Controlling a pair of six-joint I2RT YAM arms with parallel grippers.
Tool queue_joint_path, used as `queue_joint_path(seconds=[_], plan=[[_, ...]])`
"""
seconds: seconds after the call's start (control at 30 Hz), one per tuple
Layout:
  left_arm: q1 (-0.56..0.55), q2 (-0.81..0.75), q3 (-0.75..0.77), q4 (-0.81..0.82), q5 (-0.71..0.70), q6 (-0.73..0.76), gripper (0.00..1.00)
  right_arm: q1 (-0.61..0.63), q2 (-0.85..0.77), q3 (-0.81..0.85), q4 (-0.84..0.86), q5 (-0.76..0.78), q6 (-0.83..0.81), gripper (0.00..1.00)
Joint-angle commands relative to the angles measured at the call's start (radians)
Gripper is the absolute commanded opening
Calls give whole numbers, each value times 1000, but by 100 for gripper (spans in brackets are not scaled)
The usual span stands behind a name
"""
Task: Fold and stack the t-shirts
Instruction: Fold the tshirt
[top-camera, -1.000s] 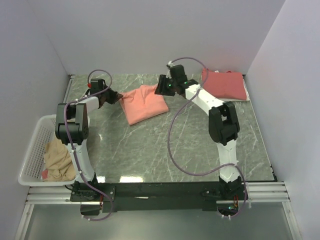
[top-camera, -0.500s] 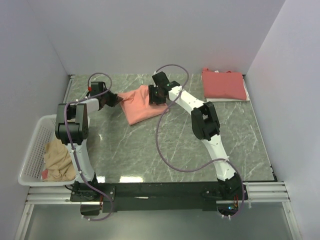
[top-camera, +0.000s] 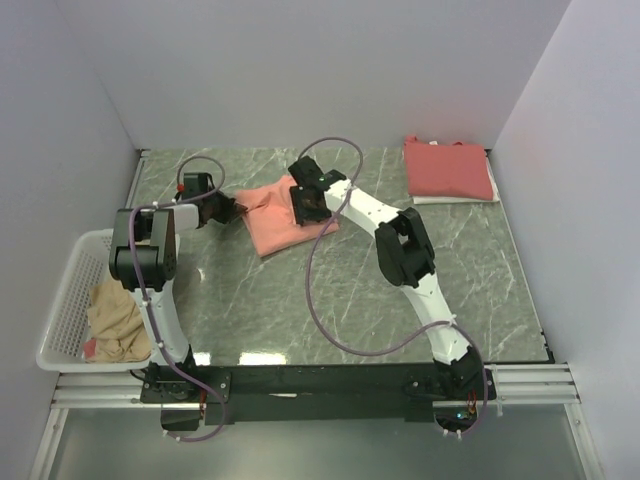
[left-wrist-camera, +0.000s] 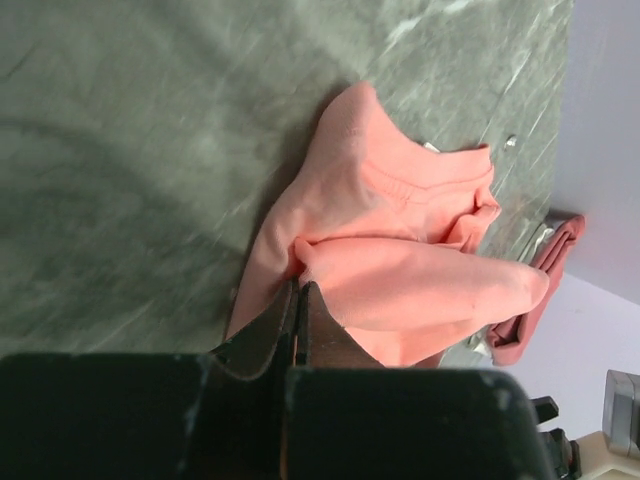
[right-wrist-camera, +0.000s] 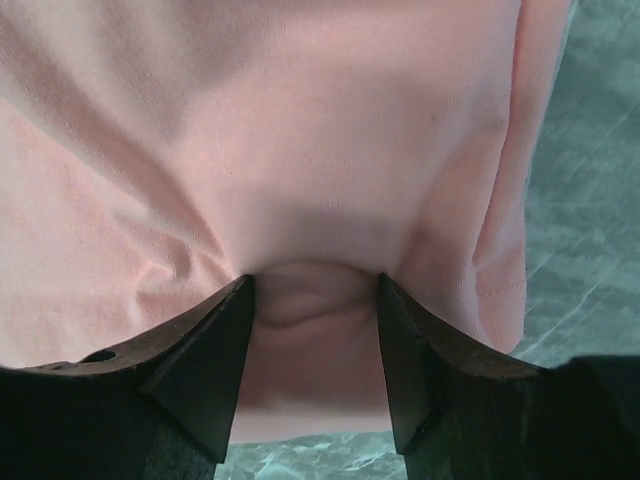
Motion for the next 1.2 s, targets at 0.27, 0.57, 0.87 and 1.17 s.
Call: queue_joint_path(seconds=[0.27,0.57,0.87,1.17], plan=[[-63,-276,-243,-5,-24,-20,1,62,-375,-726,119,-16,71,59],[-221,-573,-471,-80,-144,-54,1,194,-717,-1237,304,-73,260,58],[-190,-765,-413,-310,-269,67,39,223,-957,-1214,333,58,398,63],[-236,-767,-364,-436,-366,112,45,-10,-931,-1085,390,-58,236,61]])
